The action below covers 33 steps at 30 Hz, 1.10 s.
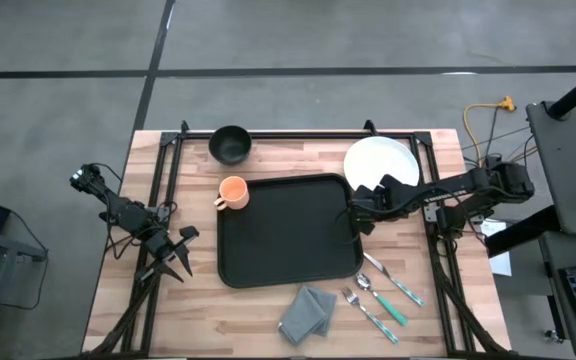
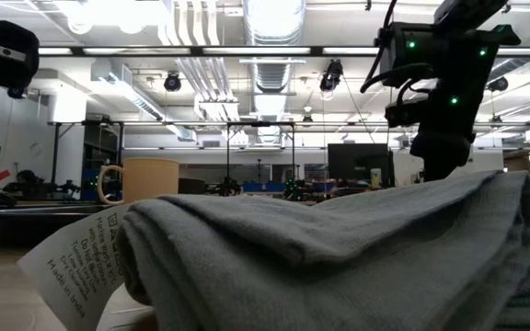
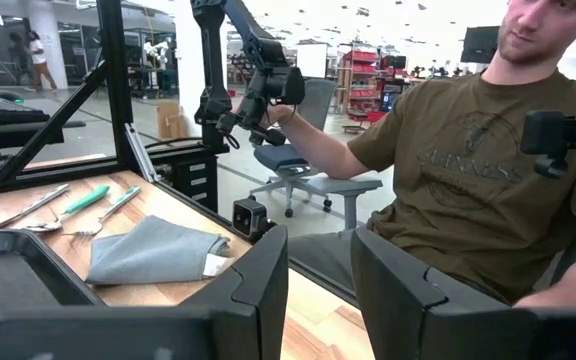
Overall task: Set up tray
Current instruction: Put the white plate on the black serving tray to the bottom left of the orange mug
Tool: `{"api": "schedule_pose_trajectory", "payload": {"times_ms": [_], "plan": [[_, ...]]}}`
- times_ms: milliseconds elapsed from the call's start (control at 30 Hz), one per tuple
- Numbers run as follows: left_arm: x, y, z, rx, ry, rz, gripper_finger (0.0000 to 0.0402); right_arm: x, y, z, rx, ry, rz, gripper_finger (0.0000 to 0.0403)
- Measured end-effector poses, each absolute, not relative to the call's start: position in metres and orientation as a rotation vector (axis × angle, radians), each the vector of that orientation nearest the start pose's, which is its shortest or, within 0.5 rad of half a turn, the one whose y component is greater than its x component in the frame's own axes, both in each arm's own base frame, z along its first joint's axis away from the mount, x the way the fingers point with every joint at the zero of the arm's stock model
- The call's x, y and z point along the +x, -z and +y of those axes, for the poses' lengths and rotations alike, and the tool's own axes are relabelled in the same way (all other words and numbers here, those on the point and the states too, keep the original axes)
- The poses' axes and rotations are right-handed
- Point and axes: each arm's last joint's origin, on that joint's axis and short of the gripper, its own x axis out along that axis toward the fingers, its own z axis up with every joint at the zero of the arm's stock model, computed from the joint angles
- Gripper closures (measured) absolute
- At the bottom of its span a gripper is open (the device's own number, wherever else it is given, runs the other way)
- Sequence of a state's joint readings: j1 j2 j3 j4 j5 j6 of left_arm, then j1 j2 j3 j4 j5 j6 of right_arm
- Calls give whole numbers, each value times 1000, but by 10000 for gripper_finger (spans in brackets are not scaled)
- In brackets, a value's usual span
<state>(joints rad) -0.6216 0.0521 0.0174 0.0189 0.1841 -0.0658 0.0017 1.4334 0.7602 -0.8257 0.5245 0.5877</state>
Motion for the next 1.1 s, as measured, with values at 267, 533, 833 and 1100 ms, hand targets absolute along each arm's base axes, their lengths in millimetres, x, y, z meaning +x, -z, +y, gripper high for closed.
{"api": "schedule_pose_trajectory", "payload": {"times_ms": [267,533,833,1100], "plan": [[78,-167,-62,-59,805,42,309,220,-162,-14,56,807,1257,252],[78,-167,-62,-59,805,42,309,218,-152,-18,34,804,1231,255],[78,-167,-62,-59,804,42,309,211,-142,-24,48,828,1244,259],[78,-167,-62,-59,804,42,309,205,-134,-30,67,854,1256,262]]}}
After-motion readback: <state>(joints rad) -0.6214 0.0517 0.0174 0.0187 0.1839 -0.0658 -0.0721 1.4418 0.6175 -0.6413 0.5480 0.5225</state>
